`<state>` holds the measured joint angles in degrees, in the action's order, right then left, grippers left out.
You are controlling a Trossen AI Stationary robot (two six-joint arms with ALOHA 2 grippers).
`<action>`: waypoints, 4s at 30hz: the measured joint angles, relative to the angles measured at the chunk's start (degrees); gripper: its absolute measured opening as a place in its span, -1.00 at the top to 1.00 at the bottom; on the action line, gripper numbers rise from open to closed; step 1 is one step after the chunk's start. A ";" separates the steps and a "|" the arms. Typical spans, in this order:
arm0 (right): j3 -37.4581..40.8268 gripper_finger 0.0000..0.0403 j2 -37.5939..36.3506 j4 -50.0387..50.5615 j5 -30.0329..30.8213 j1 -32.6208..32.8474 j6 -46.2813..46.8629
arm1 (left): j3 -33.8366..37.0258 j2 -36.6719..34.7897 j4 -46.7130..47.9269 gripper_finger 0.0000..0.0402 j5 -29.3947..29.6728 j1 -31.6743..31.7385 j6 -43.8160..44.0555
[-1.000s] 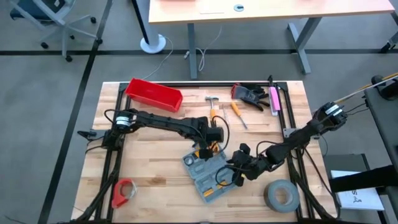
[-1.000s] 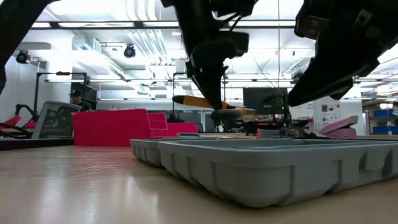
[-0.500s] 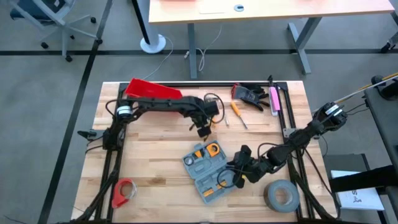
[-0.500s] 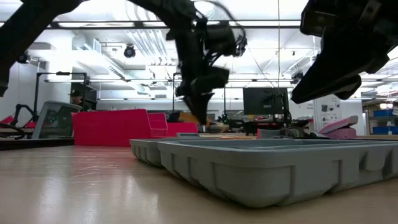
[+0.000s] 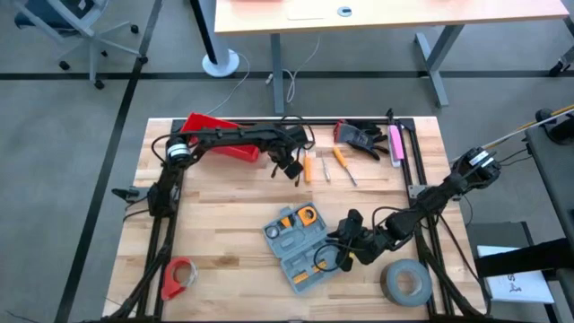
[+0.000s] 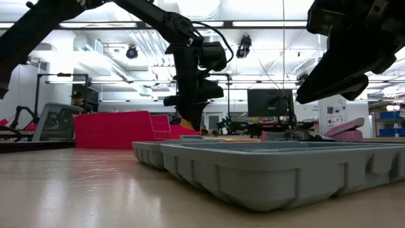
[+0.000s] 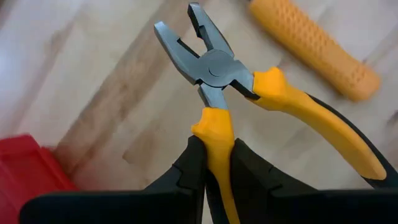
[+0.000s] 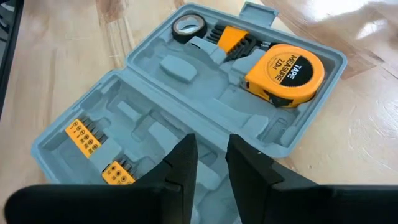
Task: Prefit tool cases
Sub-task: Remove the yellow pliers from the prefit tool case to the table, then remove the black electrical tape from the prefit tool case to the table
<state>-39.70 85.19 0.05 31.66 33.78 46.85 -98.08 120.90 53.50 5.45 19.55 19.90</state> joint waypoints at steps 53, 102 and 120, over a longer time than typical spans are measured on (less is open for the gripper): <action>-0.04 0.57 0.09 3.45 -9.06 -0.07 2.32 | 23.47 -15.34 -18.39 0.33 -2.17 -22.22 -4.04; -0.04 0.55 0.11 5.63 -14.54 -1.20 3.48 | 23.74 -11.20 -13.33 0.37 -13.47 -30.03 3.27; -0.04 0.56 0.09 5.46 -13.64 -1.20 3.30 | 21.78 -12.37 -13.24 0.18 -11.58 -31.11 -0.61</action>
<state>-39.75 85.27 5.52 18.02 32.58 50.15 -76.30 108.53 40.25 -6.12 -11.56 19.29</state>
